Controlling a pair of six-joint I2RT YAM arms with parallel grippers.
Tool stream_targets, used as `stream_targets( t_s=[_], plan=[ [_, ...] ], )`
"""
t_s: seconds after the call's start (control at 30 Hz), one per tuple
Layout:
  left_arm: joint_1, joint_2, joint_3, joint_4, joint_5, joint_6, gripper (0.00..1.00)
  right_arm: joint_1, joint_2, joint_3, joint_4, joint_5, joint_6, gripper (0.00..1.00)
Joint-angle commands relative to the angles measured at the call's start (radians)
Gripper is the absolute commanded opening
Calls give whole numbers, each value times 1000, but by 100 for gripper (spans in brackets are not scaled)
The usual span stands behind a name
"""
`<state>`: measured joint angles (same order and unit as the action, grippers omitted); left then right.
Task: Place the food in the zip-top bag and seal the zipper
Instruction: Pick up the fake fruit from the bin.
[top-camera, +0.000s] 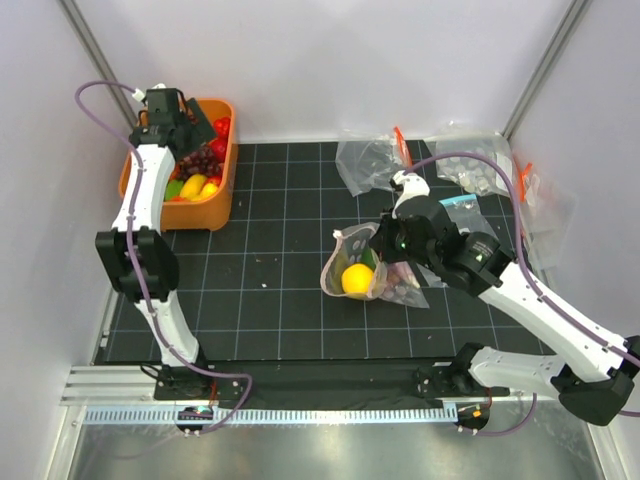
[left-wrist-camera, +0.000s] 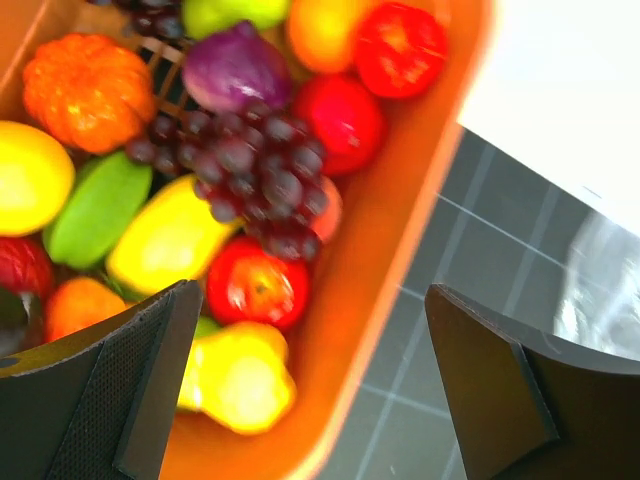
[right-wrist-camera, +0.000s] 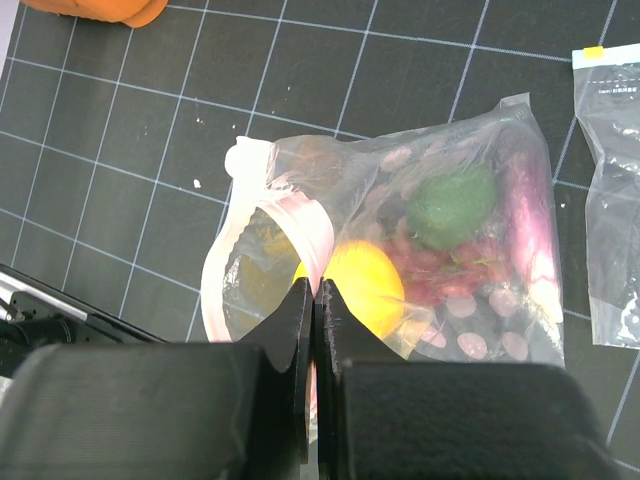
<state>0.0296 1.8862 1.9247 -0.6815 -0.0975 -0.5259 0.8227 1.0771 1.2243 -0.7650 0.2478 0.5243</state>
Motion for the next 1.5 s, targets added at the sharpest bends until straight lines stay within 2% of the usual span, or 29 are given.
stream_targets(
  t_s=[0.0, 0.13, 0.27, 0.53, 0.63, 0.77, 0.97, 1.17, 1.23, 1.27, 1.47],
  plan=[
    [42, 91, 97, -64, -24, -8, 100, -2, -32, 6, 39, -13, -21, 1],
    [72, 232, 212, -96, -22, 18, 100, -2, -36, -2, 38, -27, -21, 1],
    [73, 361, 352, -199, -22, 75, 100, -2, -32, -19, 49, -30, -18, 1],
    [70, 445, 358, -167, 38, 64, 100, -2, -17, -6, 53, -39, -15, 1],
    [70, 470, 367, -170, 94, 57, 80, -2, -13, -3, 52, -42, -12, 1],
    [72, 438, 324, -126, 162, 38, 44, -2, -14, -2, 49, -47, -7, 1],
    [76, 312, 263, -66, 186, 9, 11, -2, -22, -3, 47, -45, 0, 1],
    [76, 114, 88, 39, 209, -26, 0, -2, -16, -5, 53, -50, 5, 1],
    [76, 59, 36, 83, 220, -54, 0, -2, -13, -3, 55, -50, 5, 1],
    [76, -3, -46, 111, 232, -65, 0, -2, -13, -2, 55, -50, 8, 1],
    [76, -215, -292, 276, 258, -169, 0, -2, -11, 3, 66, -65, 14, 1]
  ],
)
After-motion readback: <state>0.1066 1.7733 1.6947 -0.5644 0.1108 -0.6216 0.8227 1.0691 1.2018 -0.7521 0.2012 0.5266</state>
